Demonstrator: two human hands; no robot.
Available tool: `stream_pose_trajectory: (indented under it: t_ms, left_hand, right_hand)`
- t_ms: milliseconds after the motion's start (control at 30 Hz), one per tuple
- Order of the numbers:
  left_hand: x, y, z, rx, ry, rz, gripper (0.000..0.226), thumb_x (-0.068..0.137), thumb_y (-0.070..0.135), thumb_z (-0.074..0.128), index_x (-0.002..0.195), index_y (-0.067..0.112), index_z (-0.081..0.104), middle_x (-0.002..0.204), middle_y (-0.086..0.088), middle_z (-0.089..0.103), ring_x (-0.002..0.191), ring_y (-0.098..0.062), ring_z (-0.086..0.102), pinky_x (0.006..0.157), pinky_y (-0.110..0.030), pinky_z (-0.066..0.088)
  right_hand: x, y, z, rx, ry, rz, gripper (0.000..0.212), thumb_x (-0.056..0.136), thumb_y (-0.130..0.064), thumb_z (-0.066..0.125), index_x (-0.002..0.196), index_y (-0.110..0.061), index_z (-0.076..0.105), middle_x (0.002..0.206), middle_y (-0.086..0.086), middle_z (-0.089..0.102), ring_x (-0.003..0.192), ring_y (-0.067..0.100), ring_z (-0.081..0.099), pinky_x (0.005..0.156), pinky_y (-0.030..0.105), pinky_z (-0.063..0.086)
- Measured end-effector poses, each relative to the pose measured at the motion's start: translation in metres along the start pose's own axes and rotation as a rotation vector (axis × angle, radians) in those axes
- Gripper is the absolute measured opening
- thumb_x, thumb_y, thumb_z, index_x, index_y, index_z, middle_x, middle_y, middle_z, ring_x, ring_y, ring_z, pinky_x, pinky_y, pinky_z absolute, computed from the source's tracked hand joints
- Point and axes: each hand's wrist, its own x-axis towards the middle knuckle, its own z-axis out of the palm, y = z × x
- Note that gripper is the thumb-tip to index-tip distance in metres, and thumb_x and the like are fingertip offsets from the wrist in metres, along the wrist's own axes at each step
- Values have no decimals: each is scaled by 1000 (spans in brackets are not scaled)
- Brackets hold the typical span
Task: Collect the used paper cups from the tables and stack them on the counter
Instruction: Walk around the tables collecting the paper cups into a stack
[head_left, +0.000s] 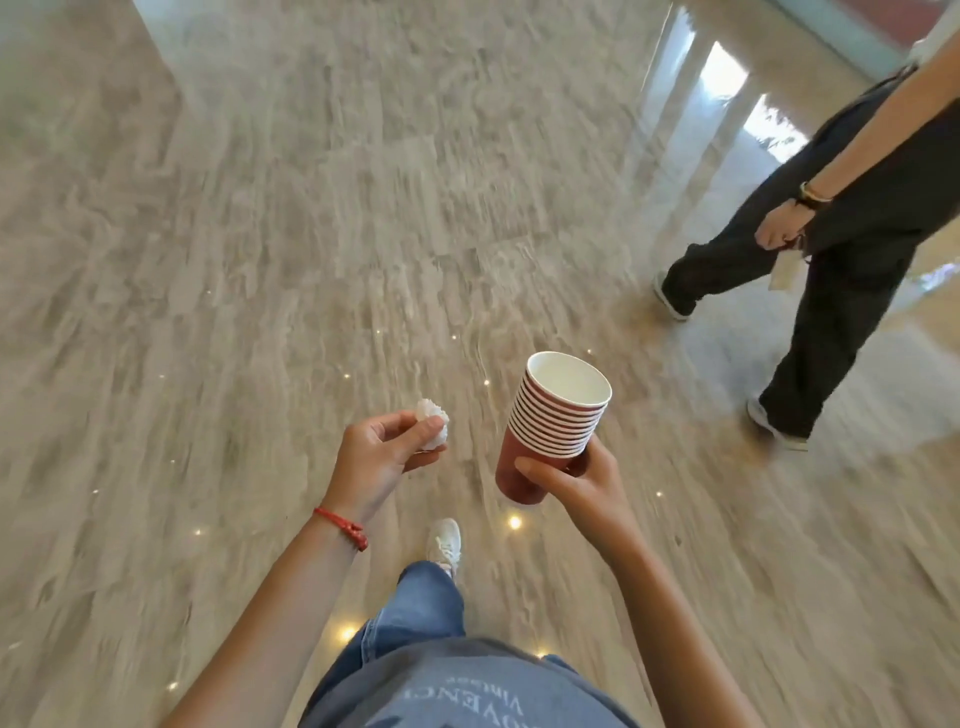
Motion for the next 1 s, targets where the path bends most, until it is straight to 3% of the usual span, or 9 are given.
stream_pose_trajectory:
  t_ms: [167,400,500,600,767,1000]
  left_hand:
    - [108,55,19,20,-83,-9,24,55,34,76,69,14,74,69,-1,72,70,-15,70,65,-20,55]
    - [230,97,63,75,-182,-39,17,60,29,74,68,14,73,67,0,71,68,-13,69,64,-20,55]
    - [279,103,89,84,-210,-50,8,69,20,73,66,12,72,64,0,71,65,-13,68,62,-19,55]
    - [329,115,121,98,-233,-54,13,66,22,73,69,10,71,64,0,70,65,-12,68,64,-20,55]
    - [394,136,177,112,-289,-46,14,65,22,74,69,9,72,64,0,70,65,-11,67,64,-20,55]
    - [465,161,274,216,-472,-50,10,76,13,70,79,4,71,68,-1,71,67,-12,68,68,-22,57]
  right_hand:
    - [103,-33,7,1,67,-20,38,67,-5,81,98,-18,63,88,-9,73,85,7,68,71,21,53]
    - [210,-59,-9,17,187,8,41,58,-25,80,95,-26,63,90,-11,73,85,7,69,69,19,53]
    - [258,-61,-24,32,214,11,43,57,-23,80,96,-23,63,89,-12,73,84,6,68,68,17,51]
    - [308,-67,-47,33,249,4,42,58,-19,80,96,-20,63,87,-12,73,82,4,68,67,16,51]
    - [376,-78,-88,55,297,0,39,66,0,80,97,-17,63,86,-9,73,83,5,68,69,19,52]
    - [434,-104,-150,40,430,10,39,65,-5,81,93,-24,61,83,-22,71,78,-4,66,65,10,48]
